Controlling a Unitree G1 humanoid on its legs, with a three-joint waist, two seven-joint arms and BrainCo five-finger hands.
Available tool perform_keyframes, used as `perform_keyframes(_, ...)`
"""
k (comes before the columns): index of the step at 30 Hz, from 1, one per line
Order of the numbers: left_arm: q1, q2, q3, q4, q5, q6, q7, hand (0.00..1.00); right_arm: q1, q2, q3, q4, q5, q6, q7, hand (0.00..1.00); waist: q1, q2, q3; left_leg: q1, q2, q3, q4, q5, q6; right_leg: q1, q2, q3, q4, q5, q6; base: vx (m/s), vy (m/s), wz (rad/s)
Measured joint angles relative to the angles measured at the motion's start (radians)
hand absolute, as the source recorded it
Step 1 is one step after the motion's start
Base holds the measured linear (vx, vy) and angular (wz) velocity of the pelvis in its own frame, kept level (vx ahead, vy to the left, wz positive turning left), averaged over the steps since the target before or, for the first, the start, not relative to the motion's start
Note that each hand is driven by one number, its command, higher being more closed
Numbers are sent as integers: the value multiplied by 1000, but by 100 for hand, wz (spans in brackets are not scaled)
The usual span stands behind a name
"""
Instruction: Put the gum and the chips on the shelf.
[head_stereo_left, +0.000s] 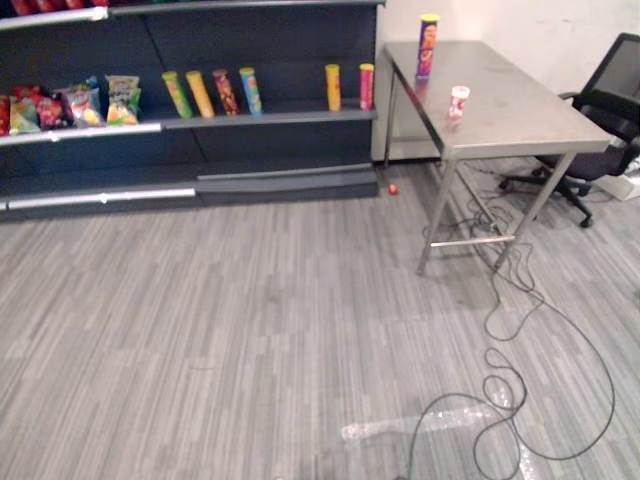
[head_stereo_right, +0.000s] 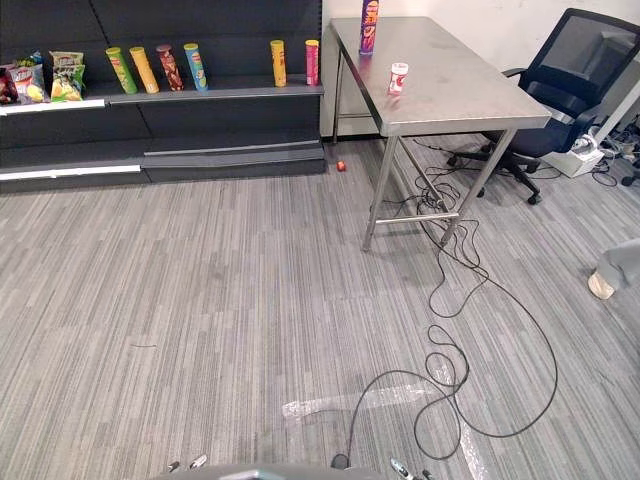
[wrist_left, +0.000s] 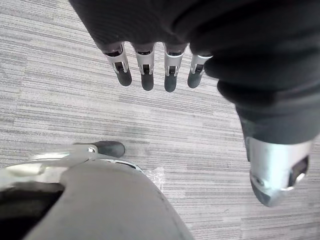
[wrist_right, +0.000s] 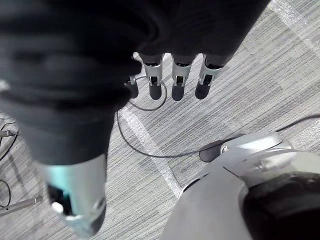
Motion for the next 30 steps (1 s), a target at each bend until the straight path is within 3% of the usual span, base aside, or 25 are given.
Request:
perform_keyframes(18, -11, -2, -2, 28, -37, -9, 0, 0, -17, 1, -17, 8, 0, -1, -2, 0, -1, 1, 15, -3, 7, 33, -6, -9, -7, 1, 5, 6, -26, 7, 14, -34, -4, -3)
perform_keyframes(30, -21, 0, -2, 28, -37, -9, 3, 0, -23, -1, 11, 4, -39, -13, -17, 0, -1, 0, 28, 23, 8, 51, -6, -14, -13, 35, 7, 4, -45, 17, 2, 38, -8, -1)
